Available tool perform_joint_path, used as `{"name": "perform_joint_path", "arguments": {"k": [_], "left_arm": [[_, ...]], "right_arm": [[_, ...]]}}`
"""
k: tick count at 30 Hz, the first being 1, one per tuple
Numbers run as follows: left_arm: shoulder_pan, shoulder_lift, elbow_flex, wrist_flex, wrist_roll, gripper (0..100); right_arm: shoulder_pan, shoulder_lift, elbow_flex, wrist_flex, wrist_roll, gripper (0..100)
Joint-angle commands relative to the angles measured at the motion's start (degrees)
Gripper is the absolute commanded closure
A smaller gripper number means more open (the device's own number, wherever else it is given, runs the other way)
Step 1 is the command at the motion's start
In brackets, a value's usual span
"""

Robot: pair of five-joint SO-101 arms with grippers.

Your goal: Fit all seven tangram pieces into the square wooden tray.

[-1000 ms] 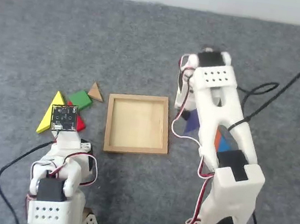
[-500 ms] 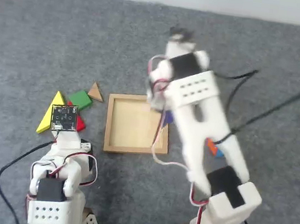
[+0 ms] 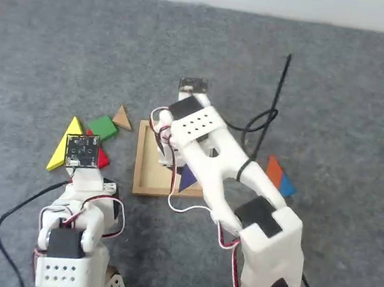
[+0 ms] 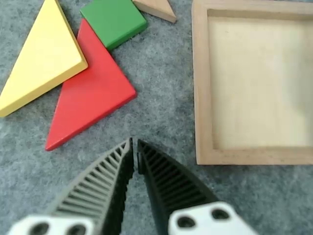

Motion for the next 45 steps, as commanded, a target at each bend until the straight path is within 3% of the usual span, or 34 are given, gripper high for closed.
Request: {"name": "perform_joint_path", "arguments": {"k": [1,8,15,21,25,29,33,40,45], "left_arm": [[-0.1,-1.2,-0.8,-0.1,0.3,98],[-0.1,-1.2,-0.8,-0.1,0.3,98],[-0.1,-1.2,-0.8,-0.1,0.3,98],[-0.1,-1.2,-0.8,-0.1,0.3,98],[-0.1,-1.2,-0.8,-0.1,0.3,98],[-0.1,-1.2,-0.8,-0.1,0.3,98],[-0.1,-1.2,-0.8,-0.1,0.3,98],[-0.1,-1.2,-0.8,-0.1,0.3,98],[-0.1,-1.2,-0.8,-0.1,0.3,98]], "right_arm": [[-1.2,-0.6,-0.6,-1.4,-0.8,78.9],[-2.3,-0.2,-0.5,-1.5,-0.7,78.5],[-2.2,-0.2,-0.4,-0.9,-0.4,56.7],[-1.5,-2.2,-1.4,-0.1,1.0,56.0],[-0.3,-5.5,-3.8,2.2,10.5,56.1],[-0.9,-7.3,-4.8,2.3,29.5,57.3],[-0.7,-5.9,-4.5,-1.3,47.2,67.3],[0.0,-2.8,-4.4,-3.8,54.5,89.6],[-0.1,-0.9,-4.2,-3.8,57.7,91.6]]}}
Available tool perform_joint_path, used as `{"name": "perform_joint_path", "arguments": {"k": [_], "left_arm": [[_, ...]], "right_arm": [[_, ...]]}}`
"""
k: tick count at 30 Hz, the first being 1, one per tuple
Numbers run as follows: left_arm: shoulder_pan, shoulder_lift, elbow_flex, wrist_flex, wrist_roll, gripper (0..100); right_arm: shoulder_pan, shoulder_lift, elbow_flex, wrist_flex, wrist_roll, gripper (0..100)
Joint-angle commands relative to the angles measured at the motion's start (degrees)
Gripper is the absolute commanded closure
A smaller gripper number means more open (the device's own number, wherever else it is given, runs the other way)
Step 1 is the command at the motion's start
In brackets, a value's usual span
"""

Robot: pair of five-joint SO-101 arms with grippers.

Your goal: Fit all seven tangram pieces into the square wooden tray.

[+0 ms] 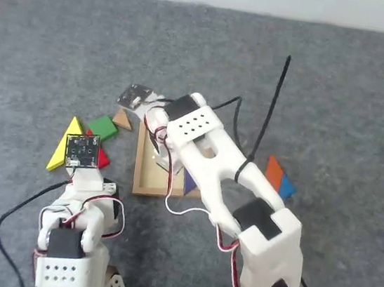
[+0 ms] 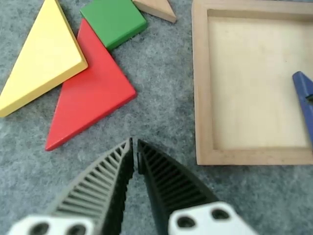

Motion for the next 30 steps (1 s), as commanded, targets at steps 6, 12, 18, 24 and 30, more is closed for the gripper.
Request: {"name": "perform_joint_path", "arguments": {"k": [6,12,18,24,30], "left_arm": [[-0.1,-1.2,-0.8,-0.1,0.3,98],[-0.1,-1.2,-0.8,-0.1,0.3,98],[-0.1,-1.2,-0.8,-0.1,0.3,98],[-0.1,-1.2,-0.8,-0.1,0.3,98],[-0.1,-1.2,-0.8,-0.1,0.3,98]], "right_arm": [[0.7,4.8,-2.5,-3.6,2.2,93.3],[2.2,6.9,-2.5,-9.8,1.8,93.3],[5.7,6.8,-2.5,-11.6,1.8,93.4],[7.7,6.6,-2.6,-11.5,1.8,93.4],[7.8,6.6,-5.0,-9.4,-2.6,93.4]]}}
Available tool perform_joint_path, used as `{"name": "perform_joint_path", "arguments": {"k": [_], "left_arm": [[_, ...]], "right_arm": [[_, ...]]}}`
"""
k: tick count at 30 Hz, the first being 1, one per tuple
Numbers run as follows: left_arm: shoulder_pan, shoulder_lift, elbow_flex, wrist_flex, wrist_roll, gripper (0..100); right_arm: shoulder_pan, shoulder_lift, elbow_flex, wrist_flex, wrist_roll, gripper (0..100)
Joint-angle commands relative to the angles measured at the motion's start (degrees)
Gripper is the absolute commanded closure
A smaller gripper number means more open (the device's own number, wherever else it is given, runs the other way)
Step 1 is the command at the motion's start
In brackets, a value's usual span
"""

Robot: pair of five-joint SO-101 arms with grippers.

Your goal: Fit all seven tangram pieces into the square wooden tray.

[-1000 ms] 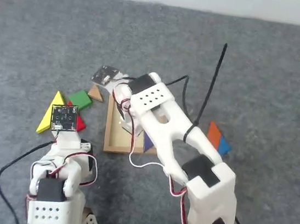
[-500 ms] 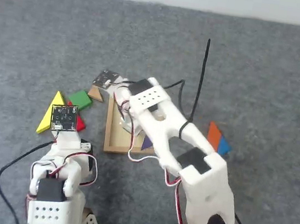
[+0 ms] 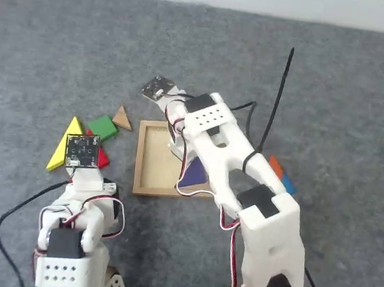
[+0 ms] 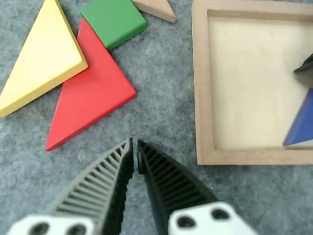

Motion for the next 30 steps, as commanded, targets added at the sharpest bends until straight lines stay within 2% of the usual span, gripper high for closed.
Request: {"name": "perform_joint_path", "arguments": {"k": [1,7,16,21,26,30], "left_arm": [[-0.1,-1.2,-0.8,-0.1,0.3,98],[-0.1,-1.2,-0.8,-0.1,0.3,98],[-0.1,-1.2,-0.8,-0.1,0.3,98],[-0.1,-1.2,-0.8,-0.1,0.3,98],[-0.1,-1.2,-0.8,-0.1,0.3,98],[-0.1,-1.2,-0.8,-0.1,0.3,98]], "right_arm": [[1.1,-1.5,-6.2,3.0,-3.2,93.4],[1.1,-1.4,-12.1,11.1,-3.3,93.2],[1.0,3.2,-12.3,11.3,-3.3,93.2],[1.7,3.4,-12.5,15.0,-2.7,93.3],[2.1,1.1,-12.6,22.3,0.1,93.2],[2.2,-2.8,-12.7,23.2,0.2,93.2]]}}
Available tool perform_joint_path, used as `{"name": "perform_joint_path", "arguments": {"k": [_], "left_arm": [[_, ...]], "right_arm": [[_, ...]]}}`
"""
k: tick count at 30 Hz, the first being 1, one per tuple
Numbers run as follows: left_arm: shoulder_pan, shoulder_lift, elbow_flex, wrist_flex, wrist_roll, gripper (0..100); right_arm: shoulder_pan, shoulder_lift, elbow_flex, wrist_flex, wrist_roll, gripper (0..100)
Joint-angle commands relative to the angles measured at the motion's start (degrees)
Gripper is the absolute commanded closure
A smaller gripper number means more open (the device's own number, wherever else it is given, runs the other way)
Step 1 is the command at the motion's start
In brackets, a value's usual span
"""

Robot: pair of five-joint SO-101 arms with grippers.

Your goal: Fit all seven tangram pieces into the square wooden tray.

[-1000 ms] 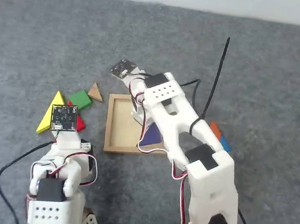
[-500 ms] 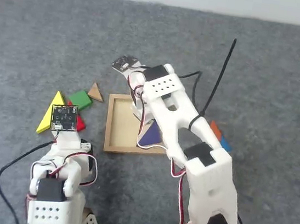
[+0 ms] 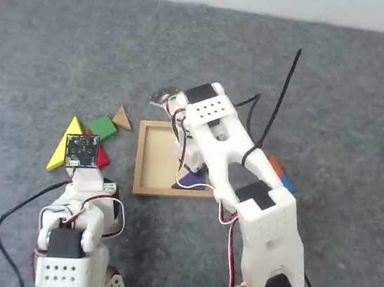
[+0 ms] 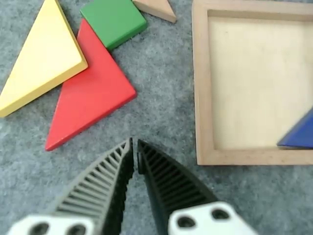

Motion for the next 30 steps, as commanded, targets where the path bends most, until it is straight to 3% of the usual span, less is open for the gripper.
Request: {"name": "perform_joint_path", "arguments": {"k": [1,7,10,15,30], "left_arm": [[-0.1,-1.2,-0.8,-0.1,0.3,98],[-0.1,-1.2,-0.8,-0.1,0.3,98],[-0.1,-1.2,-0.8,-0.1,0.3,98],[-0.1,-1.2,-0.8,-0.1,0.3,98],[-0.1,-1.2,-0.8,-0.1,0.3,98]], "right_arm": [[1.3,-8.0,-2.9,1.5,1.1,93.2],[-1.1,-12.5,-2.0,-2.9,-2.6,93.2],[-4.4,-10.6,0.4,-10.1,-7.3,93.2],[-8.0,-4.8,3.7,-13.8,-7.9,93.2],[-2.9,-2.8,-2.4,2.0,-3.2,93.2]]}}
